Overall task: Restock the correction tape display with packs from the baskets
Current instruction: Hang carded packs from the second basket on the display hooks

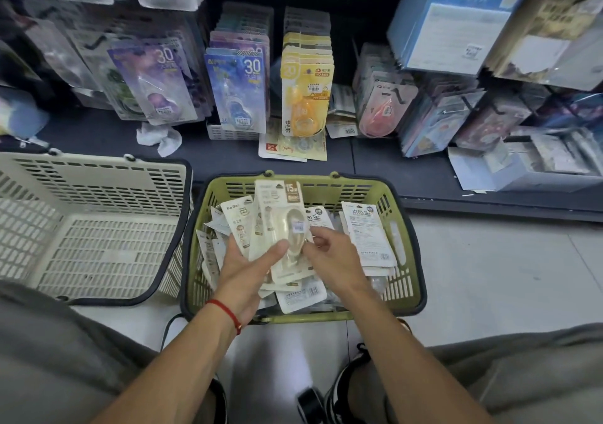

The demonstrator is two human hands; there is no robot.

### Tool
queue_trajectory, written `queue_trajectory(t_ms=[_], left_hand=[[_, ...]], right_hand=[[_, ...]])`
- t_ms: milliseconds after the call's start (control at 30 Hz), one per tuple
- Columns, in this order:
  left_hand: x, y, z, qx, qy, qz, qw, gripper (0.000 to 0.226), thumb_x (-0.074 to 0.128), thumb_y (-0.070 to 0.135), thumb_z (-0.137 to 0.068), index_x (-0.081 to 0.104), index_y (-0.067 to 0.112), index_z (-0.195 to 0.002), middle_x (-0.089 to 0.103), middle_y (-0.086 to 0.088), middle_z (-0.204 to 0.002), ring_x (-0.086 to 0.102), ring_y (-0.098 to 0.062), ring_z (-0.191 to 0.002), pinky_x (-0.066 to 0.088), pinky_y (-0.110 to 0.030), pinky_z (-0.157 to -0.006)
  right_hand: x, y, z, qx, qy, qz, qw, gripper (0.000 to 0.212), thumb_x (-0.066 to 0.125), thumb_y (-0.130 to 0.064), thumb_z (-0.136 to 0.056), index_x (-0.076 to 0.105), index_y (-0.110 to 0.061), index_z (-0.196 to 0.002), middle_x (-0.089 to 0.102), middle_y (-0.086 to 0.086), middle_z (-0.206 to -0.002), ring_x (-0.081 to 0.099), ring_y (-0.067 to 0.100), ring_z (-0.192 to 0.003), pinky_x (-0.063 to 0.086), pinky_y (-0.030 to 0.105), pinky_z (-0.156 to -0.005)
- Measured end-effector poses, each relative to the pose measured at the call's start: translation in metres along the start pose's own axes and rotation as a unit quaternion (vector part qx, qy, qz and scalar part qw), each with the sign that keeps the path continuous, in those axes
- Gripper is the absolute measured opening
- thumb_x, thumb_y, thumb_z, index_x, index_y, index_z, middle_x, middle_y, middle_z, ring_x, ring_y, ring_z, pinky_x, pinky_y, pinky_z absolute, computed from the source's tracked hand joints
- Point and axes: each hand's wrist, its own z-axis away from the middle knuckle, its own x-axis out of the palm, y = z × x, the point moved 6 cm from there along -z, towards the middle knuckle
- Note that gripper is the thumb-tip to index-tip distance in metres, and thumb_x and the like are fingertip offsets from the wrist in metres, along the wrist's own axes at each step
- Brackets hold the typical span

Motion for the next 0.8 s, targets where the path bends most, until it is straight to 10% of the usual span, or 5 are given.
queue_trajectory(t_ms=[133,267,533,633,800], left_hand=[[-0.011,-0.003,-0.003,-0.016,0.014,0.022,1.000,0.080,0.088,0.014,-0.070,0.055,0.024,-0.142,0.075,-0.002,-0.129,0.071,-0.029,-0.121,0.058,-0.063,-0.096],[-0.013,0.000,-0.001,-0.034,-0.015,0.043,0.998,0.067,0.082,0.010,-0.079,0.058,0.028,-0.139,0.076,-0.004,-0.127,0.076,-0.031,-0.111,0.064,-0.057,-0.076],[-0.014,0.017,-0.003,0.004,0.017,0.032,0.999,0.061,0.076,0.002,-0.090,0.057,0.031,-0.140,0.076,0.000,-0.128,0.071,-0.029,-0.122,0.054,-0.062,-0.103],[-0.003,0.034,-0.004,0.024,0.013,0.021,0.999,0.062,0.078,0.005,-0.089,0.056,0.031,-0.141,0.076,0.002,-0.127,0.071,-0.026,-0.121,0.053,-0.061,-0.106],[0.025,0.094,0.003,0.102,-0.015,-0.008,0.995,0.071,0.084,0.014,-0.083,0.055,0.033,-0.144,0.074,0.004,-0.132,0.068,-0.022,-0.126,0.048,-0.058,-0.112]], right_hand=[[-0.041,0.029,-0.021,0.009,0.126,0.267,0.955,0.048,0.059,-0.030,-0.104,0.053,-0.013,-0.149,0.048,0.012,-0.154,0.046,0.027,-0.143,0.040,0.044,-0.120],[-0.059,0.074,-0.030,0.100,0.046,0.416,0.903,0.069,0.050,-0.038,-0.109,0.019,-0.014,-0.165,0.024,0.013,-0.171,0.022,0.035,-0.158,0.024,0.047,-0.128],[-0.097,0.029,-0.010,0.090,0.258,-0.110,0.955,0.026,0.048,-0.009,-0.103,0.070,-0.007,-0.117,0.074,0.012,-0.098,0.068,0.029,-0.083,0.054,0.036,-0.071],[-0.085,-0.004,-0.007,0.087,0.096,-0.352,0.927,0.026,0.052,0.002,-0.099,0.073,-0.005,-0.112,0.078,0.016,-0.107,0.074,0.032,-0.098,0.061,0.050,-0.087],[-0.058,-0.067,-0.005,0.024,-0.045,-0.353,0.934,0.041,0.047,0.010,-0.089,0.075,-0.010,-0.111,0.077,0.015,-0.105,0.072,0.025,-0.086,0.059,0.037,-0.065]])
